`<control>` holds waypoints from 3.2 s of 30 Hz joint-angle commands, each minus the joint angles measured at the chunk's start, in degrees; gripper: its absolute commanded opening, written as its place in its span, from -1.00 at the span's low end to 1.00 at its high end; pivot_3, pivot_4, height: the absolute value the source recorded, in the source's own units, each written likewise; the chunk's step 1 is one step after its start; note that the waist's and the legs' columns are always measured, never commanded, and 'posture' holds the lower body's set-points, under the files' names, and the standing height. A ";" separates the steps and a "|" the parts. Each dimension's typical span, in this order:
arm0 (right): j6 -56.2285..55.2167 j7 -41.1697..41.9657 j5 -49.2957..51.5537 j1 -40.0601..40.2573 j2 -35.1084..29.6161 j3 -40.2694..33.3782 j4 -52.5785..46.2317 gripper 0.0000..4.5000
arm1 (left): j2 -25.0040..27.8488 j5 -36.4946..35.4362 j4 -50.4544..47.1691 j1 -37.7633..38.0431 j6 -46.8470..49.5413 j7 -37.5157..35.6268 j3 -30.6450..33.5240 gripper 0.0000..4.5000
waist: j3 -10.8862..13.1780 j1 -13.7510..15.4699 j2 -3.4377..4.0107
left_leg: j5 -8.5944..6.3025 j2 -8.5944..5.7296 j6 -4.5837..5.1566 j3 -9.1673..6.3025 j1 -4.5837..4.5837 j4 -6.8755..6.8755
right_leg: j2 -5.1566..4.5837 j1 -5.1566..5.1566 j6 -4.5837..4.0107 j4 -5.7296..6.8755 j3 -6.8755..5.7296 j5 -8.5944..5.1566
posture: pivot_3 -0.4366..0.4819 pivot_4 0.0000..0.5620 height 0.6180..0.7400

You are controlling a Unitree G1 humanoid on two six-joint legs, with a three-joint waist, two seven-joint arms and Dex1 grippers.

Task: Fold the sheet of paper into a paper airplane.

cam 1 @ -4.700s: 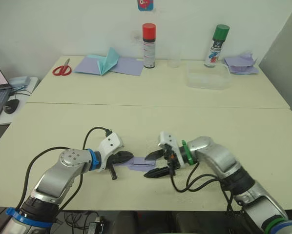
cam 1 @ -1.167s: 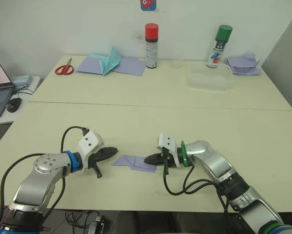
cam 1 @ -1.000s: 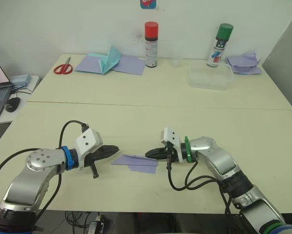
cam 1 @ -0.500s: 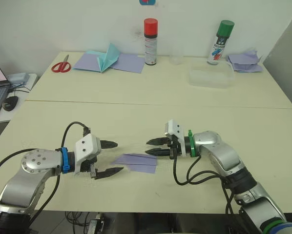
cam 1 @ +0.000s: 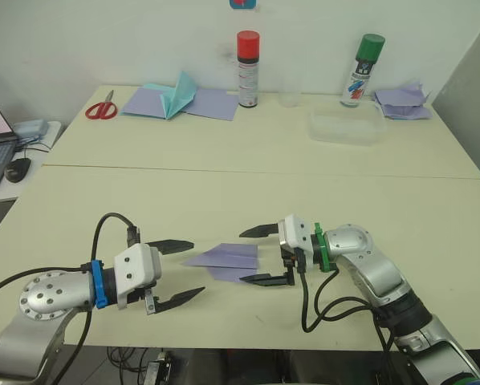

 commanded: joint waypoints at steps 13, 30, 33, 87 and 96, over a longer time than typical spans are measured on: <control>-19.80 -2.42 -14.68 -0.36 0.10 5.50 7.32 0.10 | -1.84 0.46 -9.04 14.56 -3.58 1.77 4.17 1.00 | 0.00 0.05 -0.01 | 0.00 0.02 0.00 0.01 0.12 0.03 | 0.00 0.08 -0.07 0.02 0.01 -0.02 | -0.05 -0.47 1.00; -1.36 -8.47 -12.67 -1.43 6.92 3.08 9.28 -0.50 | -3.17 -0.27 -10.69 10.97 1.50 6.65 2.93 1.00 | -0.01 0.09 -0.02 | 0.00 0.01 0.00 0.00 0.11 0.10 | 0.01 0.11 -0.31 0.05 -0.01 0.11 | -0.05 -0.47 1.00; 1.24 -9.24 -12.03 -1.61 7.31 2.14 9.69 -1.00 | -3.87 -1.51 -10.54 9.80 3.33 8.15 3.64 1.00 | -0.01 0.09 -0.02 | 0.00 0.01 0.00 0.01 0.11 0.10 | 0.01 0.10 -0.30 0.05 0.01 0.11 | -0.05 -0.47 1.00; 53.98 -20.77 5.87 -17.80 -7.91 -2.16 -4.03 -0.19 | -5.73 -4.59 -9.50 -11.03 13.37 11.16 -6.67 1.00 | -0.03 0.06 -0.05 | 0.01 -0.05 -0.01 -0.09 -0.94 0.33 | 0.09 -0.85 -0.16 0.28 0.09 0.13 | -0.05 -0.47 1.00; 51.19 -20.64 3.23 -18.73 -6.87 -1.71 1.04 -0.19 | -6.06 -5.38 -11.52 -10.94 15.01 13.03 -6.67 1.00 | -0.03 0.08 -0.05 | 0.01 -0.08 -0.01 -0.10 -0.88 0.36 | 0.10 -0.85 -0.16 0.46 0.09 0.13 | -0.05 -0.47 1.00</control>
